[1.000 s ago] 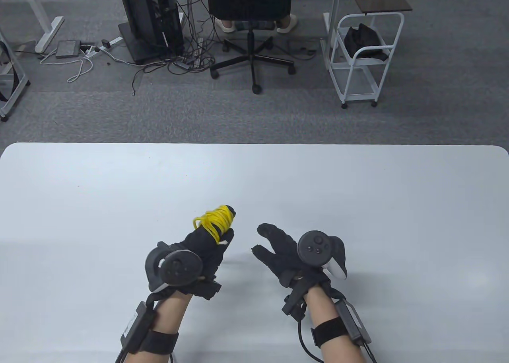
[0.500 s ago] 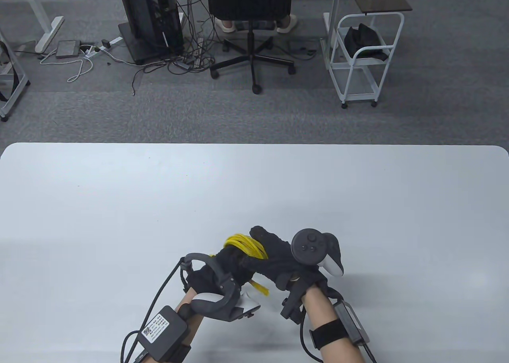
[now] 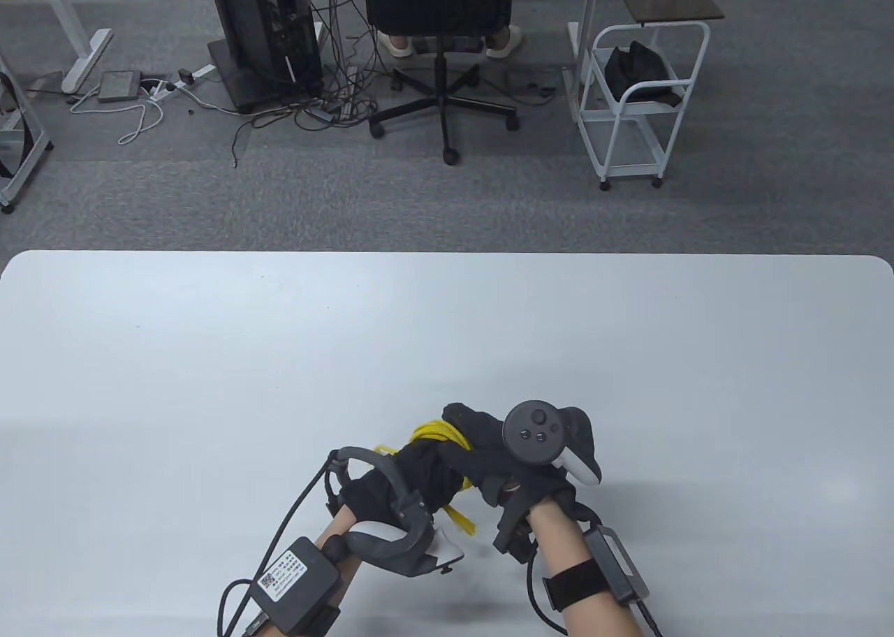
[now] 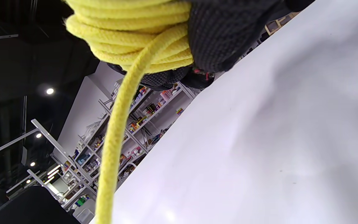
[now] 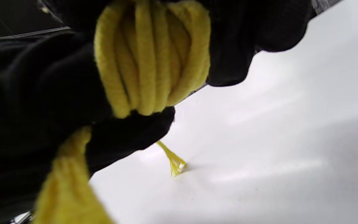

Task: Coil the rope

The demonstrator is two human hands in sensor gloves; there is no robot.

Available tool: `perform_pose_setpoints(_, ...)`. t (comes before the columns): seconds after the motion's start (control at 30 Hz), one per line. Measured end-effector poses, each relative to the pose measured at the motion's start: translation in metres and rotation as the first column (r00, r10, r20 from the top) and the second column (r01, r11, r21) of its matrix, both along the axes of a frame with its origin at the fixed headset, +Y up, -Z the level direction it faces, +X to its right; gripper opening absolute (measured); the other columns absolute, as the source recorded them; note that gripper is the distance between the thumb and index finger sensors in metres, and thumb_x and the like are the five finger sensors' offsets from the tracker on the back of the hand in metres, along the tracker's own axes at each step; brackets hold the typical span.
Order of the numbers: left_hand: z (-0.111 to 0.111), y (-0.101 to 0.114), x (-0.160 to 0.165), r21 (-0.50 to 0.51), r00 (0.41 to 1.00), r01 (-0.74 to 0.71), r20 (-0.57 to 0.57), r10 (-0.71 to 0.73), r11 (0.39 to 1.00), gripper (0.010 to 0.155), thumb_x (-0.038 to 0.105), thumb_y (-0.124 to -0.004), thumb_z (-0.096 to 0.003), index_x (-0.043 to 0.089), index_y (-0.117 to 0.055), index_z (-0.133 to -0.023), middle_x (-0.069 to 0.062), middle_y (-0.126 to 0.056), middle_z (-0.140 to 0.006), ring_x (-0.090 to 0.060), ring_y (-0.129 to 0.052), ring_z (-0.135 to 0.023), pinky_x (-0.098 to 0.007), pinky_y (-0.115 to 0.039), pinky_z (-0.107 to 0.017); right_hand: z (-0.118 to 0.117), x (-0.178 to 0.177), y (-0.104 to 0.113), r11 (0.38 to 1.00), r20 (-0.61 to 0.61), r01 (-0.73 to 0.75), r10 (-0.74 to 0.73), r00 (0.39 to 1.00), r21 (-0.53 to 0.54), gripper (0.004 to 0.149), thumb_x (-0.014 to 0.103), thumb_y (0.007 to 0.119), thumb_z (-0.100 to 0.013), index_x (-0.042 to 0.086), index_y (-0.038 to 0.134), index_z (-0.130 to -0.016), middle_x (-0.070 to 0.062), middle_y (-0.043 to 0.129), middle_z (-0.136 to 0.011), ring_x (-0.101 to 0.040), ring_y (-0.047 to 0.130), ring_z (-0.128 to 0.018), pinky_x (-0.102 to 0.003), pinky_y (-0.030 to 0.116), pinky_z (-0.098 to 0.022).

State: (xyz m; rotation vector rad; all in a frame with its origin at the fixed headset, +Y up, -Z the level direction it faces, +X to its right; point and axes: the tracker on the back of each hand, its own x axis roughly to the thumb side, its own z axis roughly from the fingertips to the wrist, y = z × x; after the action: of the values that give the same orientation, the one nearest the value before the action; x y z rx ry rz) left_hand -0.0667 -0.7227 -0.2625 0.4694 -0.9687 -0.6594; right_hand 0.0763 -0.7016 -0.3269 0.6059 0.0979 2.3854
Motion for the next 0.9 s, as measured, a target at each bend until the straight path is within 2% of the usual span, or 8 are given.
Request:
perform_pose_setpoints(0.17,0.0,0.0,0.002,0.013,1.0,0.006,0.009,-0.006,1.0,0.051,0.036,-0.079,-0.0537,0.026,-0.07,-0.102,-0.008,-0.083,-0.102,-0.02,-0.093,-0.089,-0.03,-0.072,-0.072,0.004,-0.003,0.003,0.992,0.066,-0.045,0.037,0.997,0.119,0.054,0.037,0.079,-0.058,0.005,0.068,-0.099,-0.022,0.084,-0.089,-0.038,0.103,-0.057,-0.055,0.083,-0.052)
perform_pose_setpoints(0.23,0.001,0.0,0.002,0.013,1.0,0.002,0.011,-0.002,1.0,0.05,0.036,-0.079,-0.0538,0.026,-0.07,-0.102,-0.007,-0.083,-0.102,-0.02,-0.092,-0.089,-0.03,-0.072,-0.072,0.004,-0.004,0.004,0.989,0.08,-0.052,0.042,0.996,0.136,0.052,0.036,0.08,-0.058,0.005,0.069,-0.099,-0.022,0.085,-0.088,-0.037,0.104,-0.055,-0.054,0.084,-0.051)
perform_pose_setpoints(0.47,0.001,0.001,0.003,0.03,1.0,-0.017,0.013,0.016,0.999,0.051,0.037,-0.074,-0.0555,0.025,-0.068,-0.104,-0.007,-0.081,-0.105,-0.021,-0.088,-0.093,-0.031,-0.067,-0.075,0.003,0.004,0.004,0.99,0.138,0.032,-0.052,0.989,0.139,0.049,0.031,0.08,-0.058,0.005,0.069,-0.098,-0.021,0.086,-0.084,-0.034,0.105,-0.05,-0.052,0.086,-0.049)
perform_pose_setpoints(0.9,-0.006,0.001,0.004,0.04,0.996,-0.044,-0.071,0.047,0.998,0.054,0.036,-0.069,-0.0575,0.029,-0.061,-0.11,-0.001,-0.065,-0.118,-0.022,-0.069,-0.109,-0.038,-0.042,-0.077,-0.004,0.025,-0.002,0.969,0.247,0.24,-0.245,0.937,0.053,0.047,0.029,0.076,-0.06,0.005,0.067,-0.099,-0.022,0.085,-0.085,-0.032,0.106,-0.052,-0.05,0.087,-0.049)
